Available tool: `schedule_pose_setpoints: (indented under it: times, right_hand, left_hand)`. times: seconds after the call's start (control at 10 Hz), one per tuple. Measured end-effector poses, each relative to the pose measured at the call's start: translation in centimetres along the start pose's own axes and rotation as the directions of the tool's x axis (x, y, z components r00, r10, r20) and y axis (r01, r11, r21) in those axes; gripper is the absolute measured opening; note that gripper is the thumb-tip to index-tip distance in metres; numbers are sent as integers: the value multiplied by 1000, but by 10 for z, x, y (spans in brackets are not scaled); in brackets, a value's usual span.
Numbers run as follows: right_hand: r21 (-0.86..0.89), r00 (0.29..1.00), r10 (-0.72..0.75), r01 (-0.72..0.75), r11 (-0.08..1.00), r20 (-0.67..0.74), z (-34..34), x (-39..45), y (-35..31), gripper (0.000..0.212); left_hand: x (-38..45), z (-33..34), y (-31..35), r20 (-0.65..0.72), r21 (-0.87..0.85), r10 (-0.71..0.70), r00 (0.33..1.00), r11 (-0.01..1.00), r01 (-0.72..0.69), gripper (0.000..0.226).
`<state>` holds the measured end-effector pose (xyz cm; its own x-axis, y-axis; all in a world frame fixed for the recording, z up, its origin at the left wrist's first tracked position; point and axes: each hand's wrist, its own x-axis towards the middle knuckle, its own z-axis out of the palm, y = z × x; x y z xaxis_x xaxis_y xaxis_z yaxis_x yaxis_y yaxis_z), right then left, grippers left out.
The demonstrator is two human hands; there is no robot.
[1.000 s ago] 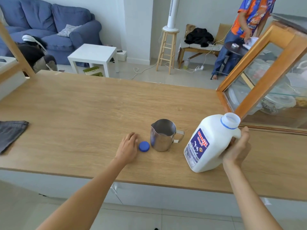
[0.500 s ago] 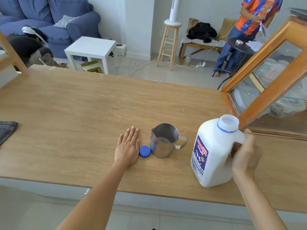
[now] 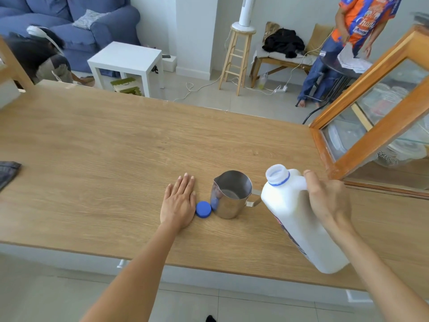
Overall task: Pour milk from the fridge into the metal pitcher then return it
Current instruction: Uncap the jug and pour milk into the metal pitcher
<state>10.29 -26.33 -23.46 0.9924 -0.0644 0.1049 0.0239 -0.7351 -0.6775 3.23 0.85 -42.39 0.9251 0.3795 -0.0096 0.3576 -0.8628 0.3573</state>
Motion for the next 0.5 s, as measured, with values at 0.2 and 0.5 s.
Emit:
schedule_pose_setpoints:
  times: [0.2, 0.5]
  right_hand:
    - [-173, 996, -38, 53, 983, 85, 9, 6, -9, 59]
    - [-298, 989, -31, 73, 952, 143, 13, 11, -14, 58]
  left_hand:
    - [0, 0, 0, 10, 2, 1, 1000, 1000, -1, 54]
    - [0, -1, 0, 16, -1, 7, 1000, 1000, -7, 54]
